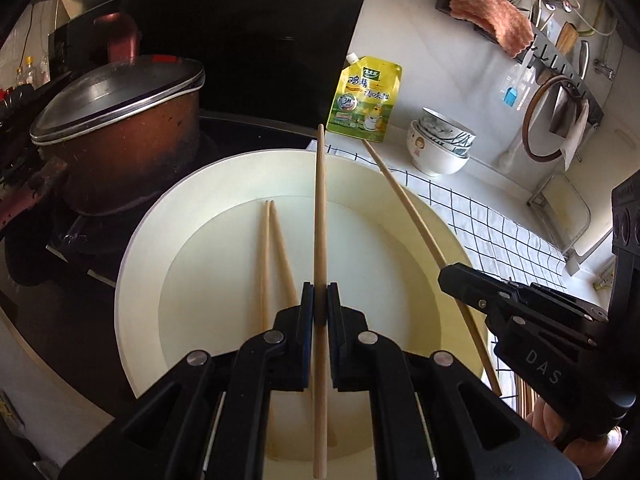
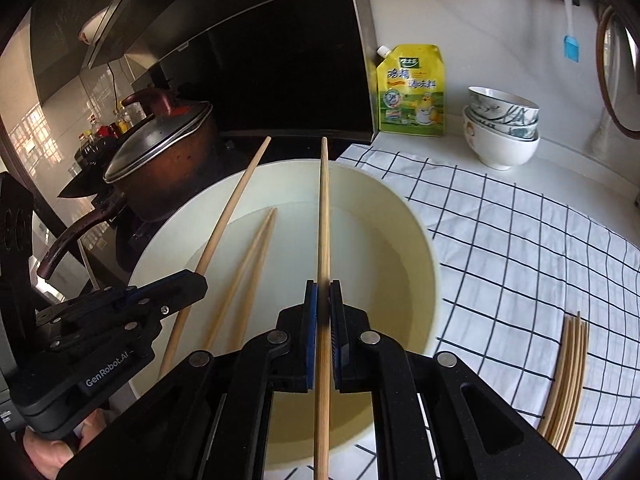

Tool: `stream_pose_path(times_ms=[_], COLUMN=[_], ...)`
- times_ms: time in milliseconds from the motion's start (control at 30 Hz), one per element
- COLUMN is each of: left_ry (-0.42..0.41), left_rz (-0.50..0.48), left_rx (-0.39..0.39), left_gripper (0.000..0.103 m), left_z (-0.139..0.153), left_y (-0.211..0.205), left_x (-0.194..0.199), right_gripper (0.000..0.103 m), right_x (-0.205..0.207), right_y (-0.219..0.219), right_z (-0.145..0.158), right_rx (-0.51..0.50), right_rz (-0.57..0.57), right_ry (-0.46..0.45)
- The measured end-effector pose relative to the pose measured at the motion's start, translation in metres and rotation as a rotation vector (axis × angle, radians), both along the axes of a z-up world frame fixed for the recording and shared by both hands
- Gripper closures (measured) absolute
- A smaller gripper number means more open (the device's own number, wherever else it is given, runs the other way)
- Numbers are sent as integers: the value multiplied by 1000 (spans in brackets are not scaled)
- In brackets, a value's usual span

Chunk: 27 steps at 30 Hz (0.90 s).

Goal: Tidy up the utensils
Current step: 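Carry the chopstick in the left tool over the basin while the right tool carries its chopstick, then open the left tool to drop its chopstick into the basin while the right tool releases its chopstick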

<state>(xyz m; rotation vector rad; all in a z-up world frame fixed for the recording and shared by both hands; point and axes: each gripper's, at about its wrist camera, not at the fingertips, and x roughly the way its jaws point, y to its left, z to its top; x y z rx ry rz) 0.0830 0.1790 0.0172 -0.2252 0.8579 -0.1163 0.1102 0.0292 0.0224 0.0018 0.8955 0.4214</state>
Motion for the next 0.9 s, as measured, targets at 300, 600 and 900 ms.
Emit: stream_pose_path(times_ms=[300, 600, 900], left_ry=[76, 123, 99], left_rz=[10, 8, 47], left_rx=[-7, -21, -7], left_gripper=[96, 95, 55], left_z=[-29, -44, -38], left_y=[12, 11, 17], left_x=[19, 23, 18], right_gripper=[97, 97, 96], right_x=[23, 25, 20], right_y=[20, 21, 13], right_z=[-28, -46, -39], right_rx=[-13, -35, -17], right_rz=[1, -2, -23], right_ry=[107, 158, 130])
